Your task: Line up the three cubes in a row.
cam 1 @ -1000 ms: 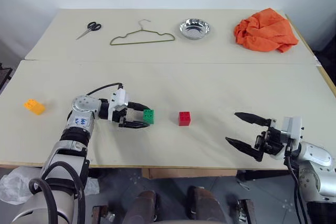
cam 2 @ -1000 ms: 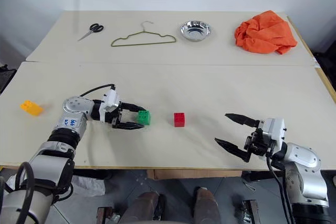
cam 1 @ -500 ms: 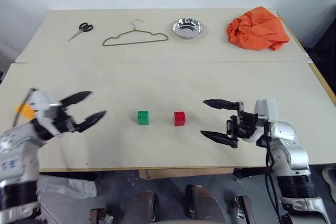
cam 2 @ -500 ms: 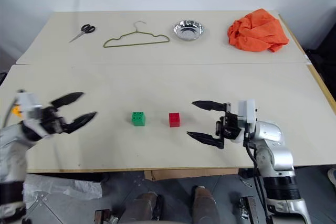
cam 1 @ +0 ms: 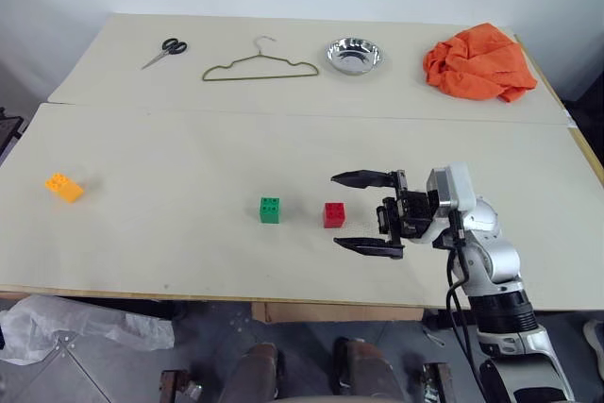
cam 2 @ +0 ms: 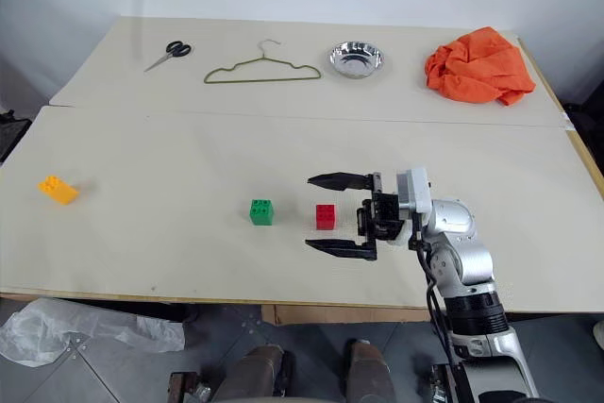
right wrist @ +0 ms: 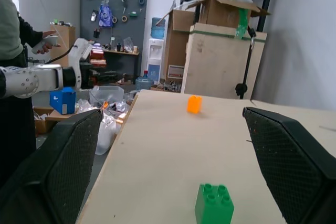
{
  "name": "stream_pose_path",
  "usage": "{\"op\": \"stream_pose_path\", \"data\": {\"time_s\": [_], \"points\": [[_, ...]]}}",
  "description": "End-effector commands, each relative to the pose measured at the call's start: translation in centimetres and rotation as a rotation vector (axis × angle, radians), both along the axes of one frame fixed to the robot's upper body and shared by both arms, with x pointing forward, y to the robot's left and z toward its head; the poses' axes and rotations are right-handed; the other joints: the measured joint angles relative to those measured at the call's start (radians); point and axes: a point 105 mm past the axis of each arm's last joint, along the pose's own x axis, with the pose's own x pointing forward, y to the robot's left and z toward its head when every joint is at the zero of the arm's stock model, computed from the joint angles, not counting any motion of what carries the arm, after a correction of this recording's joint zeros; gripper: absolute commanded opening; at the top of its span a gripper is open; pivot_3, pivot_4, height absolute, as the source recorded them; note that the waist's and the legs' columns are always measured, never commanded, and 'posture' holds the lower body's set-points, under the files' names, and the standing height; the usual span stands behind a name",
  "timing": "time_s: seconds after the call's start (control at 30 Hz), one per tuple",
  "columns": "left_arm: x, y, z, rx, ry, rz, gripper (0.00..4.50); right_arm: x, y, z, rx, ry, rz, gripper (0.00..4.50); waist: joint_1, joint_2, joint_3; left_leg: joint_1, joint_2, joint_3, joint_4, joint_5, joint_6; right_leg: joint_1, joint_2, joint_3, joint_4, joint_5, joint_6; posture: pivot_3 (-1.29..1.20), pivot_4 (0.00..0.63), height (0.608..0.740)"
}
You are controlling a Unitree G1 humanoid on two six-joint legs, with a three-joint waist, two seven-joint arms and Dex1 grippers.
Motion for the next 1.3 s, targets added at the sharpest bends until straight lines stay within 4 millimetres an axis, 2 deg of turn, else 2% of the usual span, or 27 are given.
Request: {"op": "stream_pose_path", "data": {"time_s": [0.03,0.17,0.23,0.37,0.47,0.57,0.63,0.77,0.97,1.07,1.3], "points": [[2.0,-1.0,0.6,0.026,-0.006,-0.037,4.45,-0.1,0.1,0.6,0.007,-0.041,0.021,4.5,-0.002,0.0,0.0,0.0,0.0,0.0,0.0,0.0,0.0,0.0,0.0,0.0,0.0,0.0,0.0,0.0,0.15,0.74],[7.0,-2.0,2.2,-0.008,-0.024,-0.043,4.45,-0.1,0.0,0.3,-0.008,-0.027,0.025,4.5,-0.003,0.0,0.0,0.0,0.0,0.0,0.0,0.0,0.0,-0.001,0.0,0.0,0.001,0.0,0.0,0.0,0.15,0.74],[8.4,-2.0,2.9,-0.017,-0.021,-0.022,4.45,-0.1,0.0,0.2,-0.011,-0.023,0.026,4.5,-0.005,-0.001,-0.001,0.0,0.0,0.0,0.0,0.0,-0.001,-0.001,0.001,0.0,0.001,0.0,0.0,0.0,0.15,0.74],[11.9,-1.3,4.2,0.015,0.052,0.067,4.45,-0.2,0.1,0.1,-0.009,-0.012,0.026,4.5,-0.011,-0.001,-0.001,0.0,0.0,0.001,0.0,0.0,-0.001,-0.003,0.002,0.001,0.007,0.0,0.0,0.0,0.15,0.74],[14.0,-0.6,4.7,-0.068,0.022,0.108,4.45,-0.2,0.3,0.5,0.026,-0.036,0.02,4.5,-0.01,-0.001,-0.001,0.0,0.0,0.001,0.0,0.0,-0.002,-0.004,0.002,0.001,0.008,0.0,0.0,0.0,0.15,0.74],[17.1,-0.5,5.1,-0.076,0.071,0.102,4.45,-0.1,0.4,0.6,0.027,-0.022,0.014,4.5,-0.008,-0.001,-0.001,-0.001,0.0,0.001,0.0,0.0,-0.002,-0.004,0.003,0.0,0.009,0.0,0.0,0.0,0.15,0.74],[18.1,-0.2,4.9,-0.111,0.083,0.12,4.45,-0.1,0.4,0.5,0.024,-0.017,0.013,4.5,-0.006,-0.001,-0.001,-0.001,0.0,0.001,0.0,0.001,-0.002,-0.004,0.003,0.0,0.009,0.0,0.0,0.0,0.15,0.74],[20.4,-0.2,5.3,-0.095,0.105,0.043,4.45,-0.2,0.4,0.5,0.028,-0.015,0.011,4.5,-0.008,-0.001,-0.001,-0.001,-0.002,0.001,0.0,0.001,-0.002,-0.004,0.002,0.0,0.01,0.0,0.0,0.0,0.15,0.74],[21.9,-0.1,5.3,-0.081,0.129,0.042,4.45,-0.5,0.3,0.4,0.026,-0.011,0.01,4.5,-0.009,-0.001,-0.001,-0.001,-0.002,0.001,0.0,0.001,-0.002,-0.005,0.002,-0.002,0.01,0.0,0.0,0.0,0.15,0.74],[22.0,-0.1,5.1,-0.085,0.132,0.055,3.87,-0.6,0.3,0.4,0.025,-0.007,-0.002,4.5,-0.009,-0.001,-0.001,-0.001,-0.002,0.001,0.0,0.001,-0.002,-0.005,0.002,-0.002,0.01,0.0,0.0,0.0,0.15,0.74],[22.6,-0.8,4.8,-0.08,0.141,0.026,1.68,-0.7,0.2,0.5,0.028,-0.002,-0.024,4.5,-0.008,-0.001,-0.001,-0.001,-0.002,0.001,0.0,0.001,-0.002,-0.005,0.002,-0.002,0.01,0.0,0.0,0.0,0.15,0.74]]}}
